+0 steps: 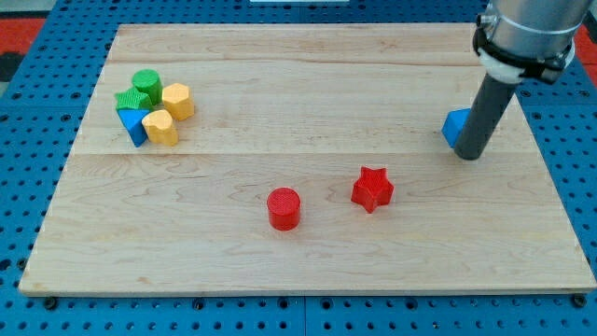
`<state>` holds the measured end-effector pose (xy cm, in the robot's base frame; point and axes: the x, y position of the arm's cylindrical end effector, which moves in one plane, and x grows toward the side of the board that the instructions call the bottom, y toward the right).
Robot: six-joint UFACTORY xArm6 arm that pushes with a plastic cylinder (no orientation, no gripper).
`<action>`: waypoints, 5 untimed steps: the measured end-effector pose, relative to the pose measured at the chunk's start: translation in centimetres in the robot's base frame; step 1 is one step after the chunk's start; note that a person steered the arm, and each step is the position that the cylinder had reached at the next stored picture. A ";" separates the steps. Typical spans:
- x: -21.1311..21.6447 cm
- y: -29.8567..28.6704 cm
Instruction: Move both the red blocks towards the blue cube
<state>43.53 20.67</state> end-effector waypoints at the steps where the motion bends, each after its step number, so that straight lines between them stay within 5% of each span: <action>1: -2.7 -1.9; 2: 7.2 -0.9; 3: 14.0 -9.9; 4: 8.7 -14.6; 5: 3.9 -13.2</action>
<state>47.42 7.47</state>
